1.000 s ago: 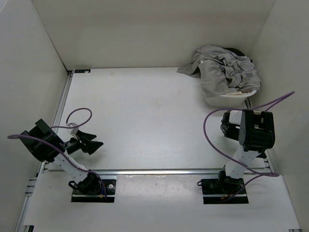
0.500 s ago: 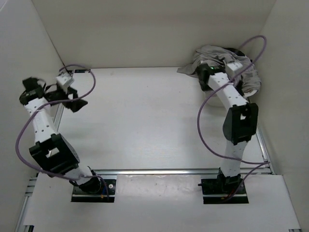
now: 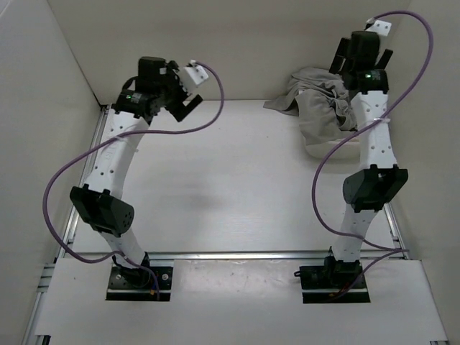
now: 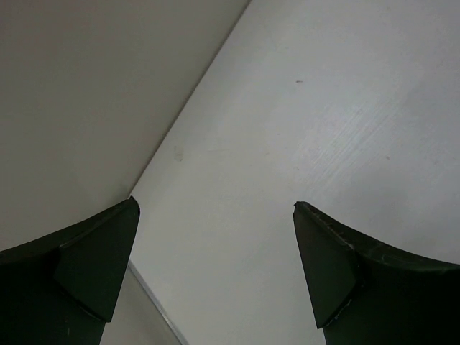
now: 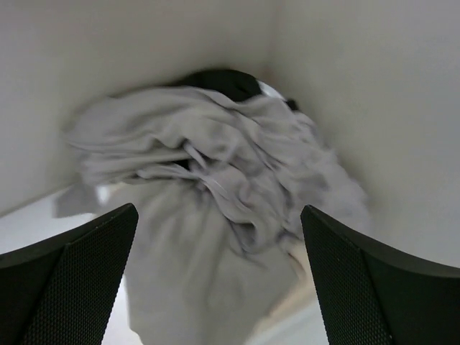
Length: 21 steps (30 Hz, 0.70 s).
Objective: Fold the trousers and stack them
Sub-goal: Grab the trousers from the pile
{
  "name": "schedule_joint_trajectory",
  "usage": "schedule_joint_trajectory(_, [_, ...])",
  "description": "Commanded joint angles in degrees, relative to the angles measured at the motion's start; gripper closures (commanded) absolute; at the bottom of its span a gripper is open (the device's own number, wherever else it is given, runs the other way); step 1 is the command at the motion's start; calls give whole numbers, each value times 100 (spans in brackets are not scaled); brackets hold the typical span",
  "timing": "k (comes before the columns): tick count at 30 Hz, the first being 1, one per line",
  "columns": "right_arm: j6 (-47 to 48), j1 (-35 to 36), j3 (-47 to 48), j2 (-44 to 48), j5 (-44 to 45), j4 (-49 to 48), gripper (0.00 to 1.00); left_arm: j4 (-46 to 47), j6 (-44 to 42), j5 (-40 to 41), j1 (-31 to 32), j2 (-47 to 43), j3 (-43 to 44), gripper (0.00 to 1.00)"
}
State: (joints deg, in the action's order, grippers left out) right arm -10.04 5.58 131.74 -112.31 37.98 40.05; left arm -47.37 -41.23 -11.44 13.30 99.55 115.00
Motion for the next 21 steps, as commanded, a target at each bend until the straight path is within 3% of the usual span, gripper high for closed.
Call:
schedule_joint_trajectory(1, [5,-934,353,-352,-3064,-604,1,-176,-350,995,427,-137,-258,0])
schedule_joint_trajectory(2, [-259,-1345,291,-440,-3268,-787,1,-176,-176,812,480,-24,-259,0])
schedule_joint_trajectory(5, [-595,-1683,482,-1037,-3394,-667,1,-306,335,-162,481,335,-259,0])
schedule_joint_trajectory(7, [-534,-1683,659,-1529,-3192,-438,1,-421,335,-768,541,573,-259,0])
schedule_joint_trajectory(12, [-534,-1683,397,-2110,-3402,-235,1,-527,677,-1201,691,1321,-30,0])
schedule_joint_trajectory(15, [-639,-1683,326,-2461,-3507,-183,1,-159,862,-1825,341,1322,-425,0])
schedule_joint_trajectory(18, [-876,-1683,326,-2743,-3587,-252,1,-26,1012,-1968,103,1322,-566,0])
schedule_joint_trajectory(21, [-1078,-1683,326,-2884,-3893,-383,1,-26,907,-1310,233,1322,-706,0])
